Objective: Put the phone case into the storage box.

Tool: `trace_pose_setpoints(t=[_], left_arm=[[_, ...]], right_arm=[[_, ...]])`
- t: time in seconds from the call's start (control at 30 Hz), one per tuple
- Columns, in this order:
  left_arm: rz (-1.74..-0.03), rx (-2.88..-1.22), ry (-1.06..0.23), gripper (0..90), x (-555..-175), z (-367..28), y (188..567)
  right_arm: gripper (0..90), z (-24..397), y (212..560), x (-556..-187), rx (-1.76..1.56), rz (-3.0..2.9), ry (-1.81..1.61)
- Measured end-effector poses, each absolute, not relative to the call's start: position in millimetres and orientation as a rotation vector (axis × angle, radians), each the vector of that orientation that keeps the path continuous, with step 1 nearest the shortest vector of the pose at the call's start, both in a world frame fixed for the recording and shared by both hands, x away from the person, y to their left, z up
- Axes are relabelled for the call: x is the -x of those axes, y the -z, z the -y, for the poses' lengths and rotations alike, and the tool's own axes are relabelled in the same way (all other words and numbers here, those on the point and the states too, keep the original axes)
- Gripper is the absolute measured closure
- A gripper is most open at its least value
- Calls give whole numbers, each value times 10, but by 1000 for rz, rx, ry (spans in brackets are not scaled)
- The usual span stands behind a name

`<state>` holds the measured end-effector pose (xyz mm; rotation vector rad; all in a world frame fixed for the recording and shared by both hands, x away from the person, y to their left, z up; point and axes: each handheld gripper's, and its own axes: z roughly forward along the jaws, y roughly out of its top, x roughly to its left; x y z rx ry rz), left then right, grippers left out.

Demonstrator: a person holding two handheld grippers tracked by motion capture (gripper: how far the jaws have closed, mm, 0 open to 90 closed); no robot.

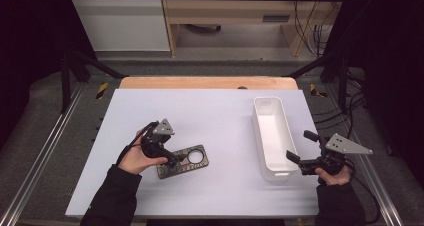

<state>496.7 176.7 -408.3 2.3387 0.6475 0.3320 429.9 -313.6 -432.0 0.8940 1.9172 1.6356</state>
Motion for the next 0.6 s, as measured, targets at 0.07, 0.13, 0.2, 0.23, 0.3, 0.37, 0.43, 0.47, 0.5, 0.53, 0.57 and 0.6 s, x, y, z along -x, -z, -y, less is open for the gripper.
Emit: trace_pose_setpoints(t=[0.07,0.13,0.2,0.23,0.3,0.37,0.43,0.47,0.5,0.53,0.57,0.6], left_arm=[[-639,-2361,-321,0,-4970,-1745,4124],[-636,-2381,-314,0,-4973,-1724,4155],[-621,-2413,-313,0,-4981,-1700,4190],[-619,-2419,-312,0,-4983,-1691,4201],[-611,-2433,-310,0,-4984,-1674,4226],[-605,-2445,-306,0,-4985,-1665,4244],[-601,-2454,-300,0,-4992,-1656,4267],[-599,-2460,-301,0,-4993,-1651,4277],[-595,-2464,-305,0,-4996,-1648,4284],[-594,-2471,-299,0,-4998,-1645,4292],[-593,-2476,-293,0,-5000,-1643,4303],[-593,-2480,-291,0,-5004,-1640,4316]], right_arm=[[4,3135,4321,-4300,-894,-1918,-1635],[4,3134,4321,-4298,-894,-1922,-1632],[4,3135,4324,-4299,-895,-1923,-1633],[4,3137,4326,-4301,-895,-1921,-1632],[4,3138,4329,-4302,-896,-1924,-1631],[4,3137,4326,-4301,-893,-1922,-1634],[4,3136,4323,-4299,-894,-1923,-1636],[4,3136,4323,-4299,-894,-1923,-1636],[4,3135,4324,-4298,-894,-1922,-1635],[4,3134,4324,-4299,-893,-1924,-1636],[4,3134,4324,-4299,-893,-1924,-1636],[4,3135,4323,-4301,-891,-1923,-1636]])
